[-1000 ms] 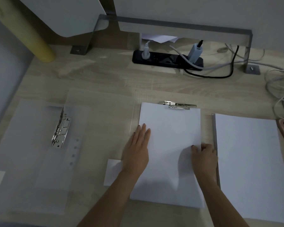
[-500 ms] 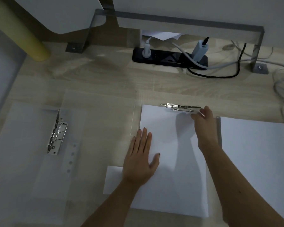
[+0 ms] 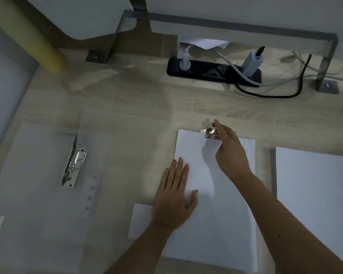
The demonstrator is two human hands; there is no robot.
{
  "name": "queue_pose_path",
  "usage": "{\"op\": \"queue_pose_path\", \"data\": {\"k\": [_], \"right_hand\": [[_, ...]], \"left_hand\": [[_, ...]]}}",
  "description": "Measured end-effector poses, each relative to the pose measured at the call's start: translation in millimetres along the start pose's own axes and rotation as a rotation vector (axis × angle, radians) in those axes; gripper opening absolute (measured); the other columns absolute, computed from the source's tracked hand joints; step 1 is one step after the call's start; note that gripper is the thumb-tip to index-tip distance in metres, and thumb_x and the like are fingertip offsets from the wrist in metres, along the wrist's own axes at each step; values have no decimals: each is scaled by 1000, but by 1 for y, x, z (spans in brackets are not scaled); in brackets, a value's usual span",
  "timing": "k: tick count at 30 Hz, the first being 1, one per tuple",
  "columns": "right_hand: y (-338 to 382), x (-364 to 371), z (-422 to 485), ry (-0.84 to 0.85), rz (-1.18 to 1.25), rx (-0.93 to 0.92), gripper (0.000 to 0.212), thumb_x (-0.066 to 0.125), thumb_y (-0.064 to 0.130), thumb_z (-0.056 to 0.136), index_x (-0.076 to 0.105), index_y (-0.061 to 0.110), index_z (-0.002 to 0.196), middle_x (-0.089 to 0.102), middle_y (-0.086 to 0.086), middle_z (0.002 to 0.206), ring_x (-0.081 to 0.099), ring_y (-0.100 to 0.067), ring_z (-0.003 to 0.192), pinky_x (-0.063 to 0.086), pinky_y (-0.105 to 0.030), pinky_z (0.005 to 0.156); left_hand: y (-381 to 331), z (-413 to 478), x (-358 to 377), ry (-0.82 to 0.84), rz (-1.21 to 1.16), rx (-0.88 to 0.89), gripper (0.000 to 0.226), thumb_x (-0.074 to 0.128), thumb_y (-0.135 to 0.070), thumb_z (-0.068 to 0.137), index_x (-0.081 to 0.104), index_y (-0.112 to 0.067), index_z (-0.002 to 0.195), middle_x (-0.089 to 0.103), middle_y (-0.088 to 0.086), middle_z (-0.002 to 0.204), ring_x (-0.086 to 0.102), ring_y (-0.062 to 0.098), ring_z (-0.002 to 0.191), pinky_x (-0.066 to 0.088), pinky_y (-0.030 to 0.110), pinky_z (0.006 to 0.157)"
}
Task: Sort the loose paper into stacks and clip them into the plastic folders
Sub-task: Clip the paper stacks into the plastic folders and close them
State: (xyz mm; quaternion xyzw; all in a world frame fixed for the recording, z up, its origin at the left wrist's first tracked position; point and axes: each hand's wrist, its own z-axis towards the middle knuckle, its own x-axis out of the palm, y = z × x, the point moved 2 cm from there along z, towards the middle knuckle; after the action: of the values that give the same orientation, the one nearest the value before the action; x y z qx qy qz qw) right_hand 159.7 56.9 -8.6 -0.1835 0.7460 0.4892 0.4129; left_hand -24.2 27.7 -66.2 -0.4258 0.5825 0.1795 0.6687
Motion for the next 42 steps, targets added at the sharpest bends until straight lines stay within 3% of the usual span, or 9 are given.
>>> {"op": "queue_pose_path", "data": {"k": [2,6,14,19,24,31,37,40,42], "right_hand": [[3,4,0,42,-128,-26,78,38,-15,80,19,17,148,30,-5,151,34,-24,134,35,-27,101],[10,14,-1,126,-356,-59,72,34,-9,87,4,11,149,12,-7,157,8,-23,146,9,-28,117],[13,38,-5,107,-463,-71,60,24,-5,93,-6,-2,145,-3,-21,157,-3,-35,145,0,-36,118],[9,37,-4,97,-412,-70,67,26,-7,91,-5,7,148,-7,-13,158,-9,-26,146,-6,-29,116],[-3,22,-13,80,-271,-47,80,39,-12,82,8,15,149,0,-7,159,-3,-20,147,3,-29,119],[-57,-32,-89,-21,-114,110,68,39,-11,84,25,14,146,24,-9,155,26,-29,141,31,-39,110],[-129,-68,-146,-67,-80,309,55,51,-2,89,37,8,141,32,-15,151,31,-32,139,29,-39,110],[-146,-73,-159,-70,-55,335,53,50,-2,89,40,9,139,33,-14,150,33,-31,138,31,-38,109],[-151,-74,-164,-74,-26,310,52,50,-2,89,41,10,139,34,-13,150,34,-30,137,30,-34,108]], "left_hand": [[0,0,0,0,-6,-2,65,41,-45,91,31,-9,144,25,8,154,17,21,145,18,34,118],[0,1,-1,-1,0,-5,66,44,-45,89,33,-9,144,27,8,153,20,21,144,20,34,117],[-1,3,-1,54,28,-30,66,40,-49,89,34,-12,144,28,6,153,21,21,144,15,36,117],[0,2,0,42,5,-23,67,40,-49,89,33,-13,144,28,5,153,21,20,144,15,35,118],[1,2,-2,14,-17,-5,64,34,-46,93,29,-10,145,25,7,155,17,20,145,17,34,118],[-1,3,0,64,18,-27,62,35,-39,91,31,-6,143,25,11,154,15,20,144,18,38,113],[-77,5,-14,-23,-302,-102,55,29,-31,88,42,-7,137,33,6,150,15,13,141,14,22,115],[-142,5,-15,230,-682,-195,45,39,-23,95,37,-18,140,33,-5,149,27,7,138,18,9,106],[-177,8,-7,419,-842,-315,45,43,-17,96,34,-19,140,34,-5,146,32,10,136,25,13,104]]}}
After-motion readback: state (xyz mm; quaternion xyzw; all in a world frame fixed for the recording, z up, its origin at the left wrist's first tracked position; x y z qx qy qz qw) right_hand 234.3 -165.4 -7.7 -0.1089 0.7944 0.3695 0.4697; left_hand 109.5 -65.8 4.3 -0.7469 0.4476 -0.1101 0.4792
